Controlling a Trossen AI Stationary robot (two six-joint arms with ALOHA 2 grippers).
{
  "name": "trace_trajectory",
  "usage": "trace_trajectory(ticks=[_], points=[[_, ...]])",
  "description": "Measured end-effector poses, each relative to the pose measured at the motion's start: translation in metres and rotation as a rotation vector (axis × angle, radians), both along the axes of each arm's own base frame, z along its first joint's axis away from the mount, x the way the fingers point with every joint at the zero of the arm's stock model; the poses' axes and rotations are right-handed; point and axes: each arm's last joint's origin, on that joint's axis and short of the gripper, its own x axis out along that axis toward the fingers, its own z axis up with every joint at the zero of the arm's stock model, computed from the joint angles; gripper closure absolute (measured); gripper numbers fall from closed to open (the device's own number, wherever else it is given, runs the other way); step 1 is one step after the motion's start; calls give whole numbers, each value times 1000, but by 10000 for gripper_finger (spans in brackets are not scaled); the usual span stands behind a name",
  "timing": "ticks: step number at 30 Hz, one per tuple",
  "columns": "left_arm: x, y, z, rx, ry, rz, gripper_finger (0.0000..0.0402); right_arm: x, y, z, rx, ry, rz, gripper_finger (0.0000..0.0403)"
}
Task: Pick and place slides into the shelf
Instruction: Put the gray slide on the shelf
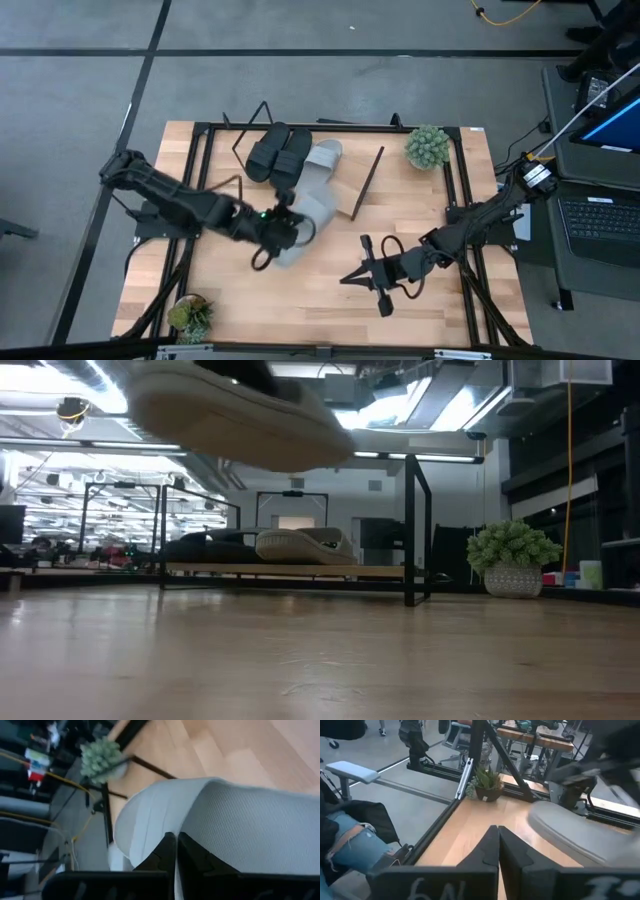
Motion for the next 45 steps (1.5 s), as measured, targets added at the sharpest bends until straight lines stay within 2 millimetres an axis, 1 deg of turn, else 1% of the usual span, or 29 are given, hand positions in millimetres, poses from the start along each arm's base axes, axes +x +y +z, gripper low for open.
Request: trace_trajectory(ticks=[5,11,13,18,24,27,32,38,45], points=[[19,28,9,-10,-69,-50,401,0,0,0,-30,-7,7,399],[30,64,13,-37,-97,-39,402,0,0,0,-55,-10,11,399],[31,75,12,-42,-95,-11,401,0,0,-1,-63,-10,12,399],[45,99,2,-32,-88,30,401,0,0,-1,-82,-11,16,399],[62,118,-9,2,-109,15,401,0,-1,-4,-97,10,14,399],[68,129,-13,-23,-130,-3,401,0,-1,-4,-96,11,14,399],[78,146,-29,-27,-111,25,401,0,-1,-4,-96,12,12,399],[91,157,-38,-25,-173,28,401,0,-1,-4,-98,15,12,399],[102,167,-62,-31,-136,49,401,-1,-1,-5,-100,22,12,399]])
